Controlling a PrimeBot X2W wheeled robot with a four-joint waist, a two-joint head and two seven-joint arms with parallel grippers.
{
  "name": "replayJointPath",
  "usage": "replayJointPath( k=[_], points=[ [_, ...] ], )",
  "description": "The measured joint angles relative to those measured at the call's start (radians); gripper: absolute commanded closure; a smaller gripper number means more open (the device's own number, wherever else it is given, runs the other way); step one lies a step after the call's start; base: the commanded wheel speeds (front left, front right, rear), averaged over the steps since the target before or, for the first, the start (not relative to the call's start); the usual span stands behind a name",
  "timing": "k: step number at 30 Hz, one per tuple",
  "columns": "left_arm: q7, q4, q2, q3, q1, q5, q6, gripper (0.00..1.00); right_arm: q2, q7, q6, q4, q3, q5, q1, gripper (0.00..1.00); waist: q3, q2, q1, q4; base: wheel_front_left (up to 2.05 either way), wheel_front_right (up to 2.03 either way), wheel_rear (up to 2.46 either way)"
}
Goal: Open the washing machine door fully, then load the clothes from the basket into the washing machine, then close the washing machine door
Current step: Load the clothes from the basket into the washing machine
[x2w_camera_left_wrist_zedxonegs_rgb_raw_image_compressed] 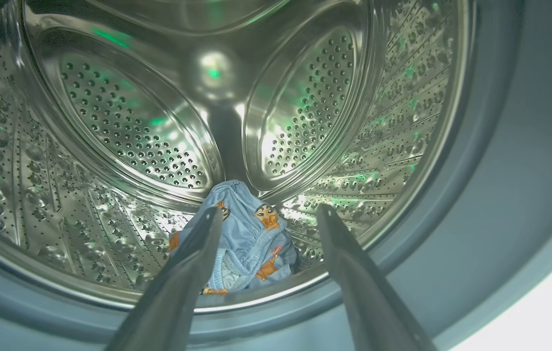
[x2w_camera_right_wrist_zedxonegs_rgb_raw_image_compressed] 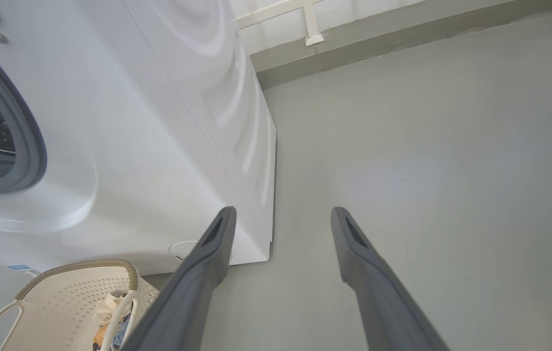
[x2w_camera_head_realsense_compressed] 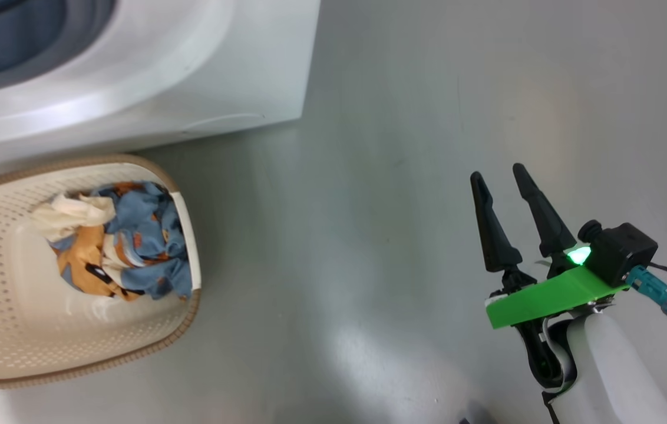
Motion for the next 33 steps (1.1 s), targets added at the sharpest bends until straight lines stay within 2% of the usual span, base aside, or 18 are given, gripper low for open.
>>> replayJointPath(
  k=[3, 14, 20, 33],
  points=[
    [0.0, -0.062, -0.033, 0.05, 0.095, 0.045, 0.012, 0.0, 0.001, 0.0, 0.0, 0.0, -0.001, -0.016, 0.014, 0.0, -0.032, 0.0, 0.0, 0.009, 0.0, 0.0, 0.0],
    [0.0, -0.192, -0.185, 0.247, 0.436, 0.207, 0.011, 0.0, 0.001, 0.0, 0.0, 0.007, 0.005, -0.059, 0.074, 0.0, -0.163, 0.0, 0.0, 0.024, 0.0, 0.0, 0.0],
    [0.0, -0.232, -0.281, 0.345, 0.596, 0.293, -0.025, 0.0, 0.001, 0.0, 0.0, 0.011, 0.007, -0.068, 0.11, 0.0, -0.236, 0.0, 0.0, 0.024, 0.0, 0.0, 0.0],
    [0.0, -0.245, -0.47, 0.458, 0.828, 0.449, -0.096, 0.0, 0.002, 0.0, 0.0, 0.016, 0.007, -0.095, 0.18, 0.0, -0.398, 0.0, 0.0, 0.022, 0.0, 0.0, 0.0]
  ],
)
